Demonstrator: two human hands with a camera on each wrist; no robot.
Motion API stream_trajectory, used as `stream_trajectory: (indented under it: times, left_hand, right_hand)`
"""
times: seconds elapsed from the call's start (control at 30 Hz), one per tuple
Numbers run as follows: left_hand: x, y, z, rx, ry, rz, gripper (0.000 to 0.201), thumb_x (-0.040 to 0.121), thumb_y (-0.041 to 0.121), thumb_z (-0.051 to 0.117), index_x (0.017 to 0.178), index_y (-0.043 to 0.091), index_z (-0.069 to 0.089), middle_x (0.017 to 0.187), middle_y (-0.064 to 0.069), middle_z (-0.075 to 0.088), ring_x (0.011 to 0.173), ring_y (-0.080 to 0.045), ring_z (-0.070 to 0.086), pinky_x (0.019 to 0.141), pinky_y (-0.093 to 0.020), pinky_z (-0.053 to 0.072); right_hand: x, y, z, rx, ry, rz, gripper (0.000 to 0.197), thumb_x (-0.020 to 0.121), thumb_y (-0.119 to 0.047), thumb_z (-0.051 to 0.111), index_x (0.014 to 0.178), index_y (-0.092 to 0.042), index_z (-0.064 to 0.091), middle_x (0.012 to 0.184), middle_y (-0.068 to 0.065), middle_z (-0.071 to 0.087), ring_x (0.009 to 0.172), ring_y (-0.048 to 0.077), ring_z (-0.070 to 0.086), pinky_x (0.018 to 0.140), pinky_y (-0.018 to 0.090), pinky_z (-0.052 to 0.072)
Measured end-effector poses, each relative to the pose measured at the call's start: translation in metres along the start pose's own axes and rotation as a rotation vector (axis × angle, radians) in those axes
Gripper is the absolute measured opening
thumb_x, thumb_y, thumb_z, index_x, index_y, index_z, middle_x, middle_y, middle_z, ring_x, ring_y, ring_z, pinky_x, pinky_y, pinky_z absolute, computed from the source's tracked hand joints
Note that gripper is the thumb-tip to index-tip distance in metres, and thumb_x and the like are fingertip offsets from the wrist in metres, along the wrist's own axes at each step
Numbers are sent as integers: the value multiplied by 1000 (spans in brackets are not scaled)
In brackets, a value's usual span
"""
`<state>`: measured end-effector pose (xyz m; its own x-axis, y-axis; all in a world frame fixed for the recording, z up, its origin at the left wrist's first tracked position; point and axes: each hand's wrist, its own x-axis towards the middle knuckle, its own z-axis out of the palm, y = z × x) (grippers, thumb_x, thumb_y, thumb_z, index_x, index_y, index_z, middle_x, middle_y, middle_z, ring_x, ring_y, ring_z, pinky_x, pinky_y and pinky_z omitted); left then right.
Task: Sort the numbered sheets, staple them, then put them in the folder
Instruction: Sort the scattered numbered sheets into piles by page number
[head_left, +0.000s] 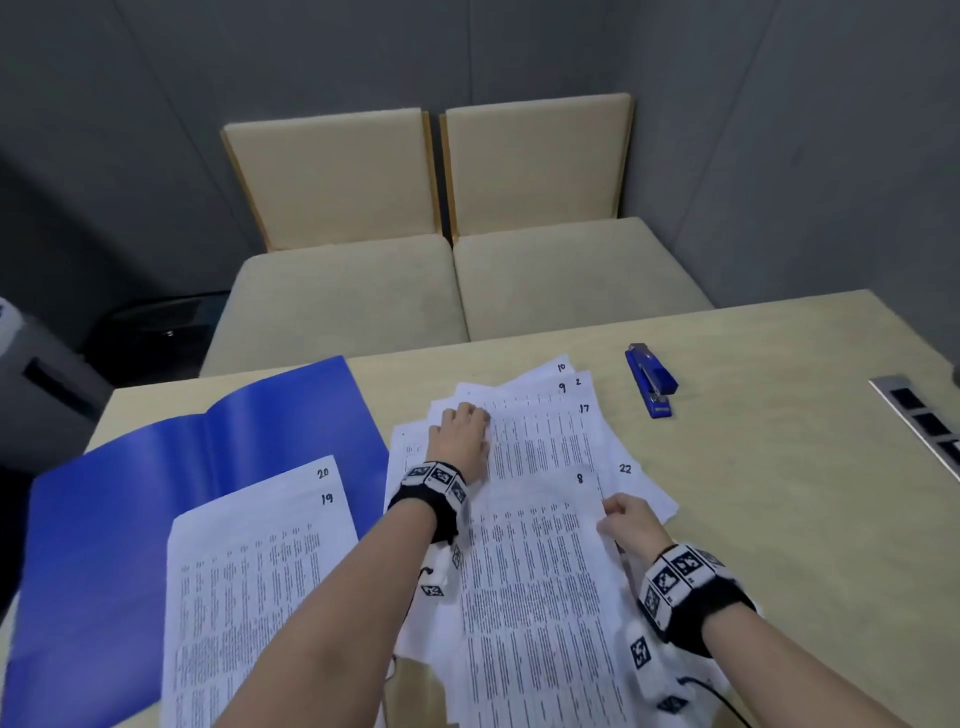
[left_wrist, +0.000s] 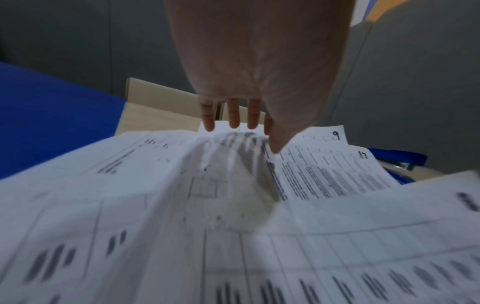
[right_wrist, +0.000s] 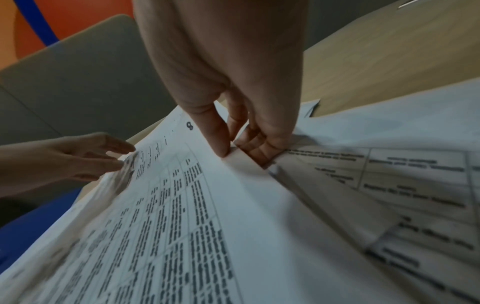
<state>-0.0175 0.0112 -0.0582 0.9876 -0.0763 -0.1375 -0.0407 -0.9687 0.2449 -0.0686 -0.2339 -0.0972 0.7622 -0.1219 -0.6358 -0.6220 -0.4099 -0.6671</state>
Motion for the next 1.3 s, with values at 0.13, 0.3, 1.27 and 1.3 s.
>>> stream_trajectory:
  times: [0.13,0.3,1.27,1.3]
  left_hand:
    - [21,-5,-3,117,-151,-15,55,90,27,53,140,19,30,142,-4,38,133,-27,31,109,-50,30]
    - [34,-5,-1,-5,19,-44,31,99,26,31,126,17,44,104,-7,66,105,-28,57,97,-41,32]
    - [-6,-52,-254,-521,842,14,19,92,15,56,93,-1,66,86,-7,63,63,19,52,59,-1,36]
    - [-6,-51,-252,-517,768,20,18,92,15,57,94,-1,66,86,-5,62,64,12,52,58,-1,36]
  right_hand:
    - [-3,-1,-2,52,2,12,15,80,-5,56,70,-14,50,74,4,55,75,21,53,65,27,40]
    - [-1,-8,-16,43,18,-15,24,81,-5,58,65,-15,43,65,1,47,65,18,45,61,26,34]
    - [-54,-26,-28,336,-182,-120,13,97,-8,48,103,-3,57,87,12,66,73,23,64,66,29,50]
    - [-55,-26,-32,353,-197,-124,13,96,-10,50,103,-5,60,88,10,66,75,23,66,69,32,51]
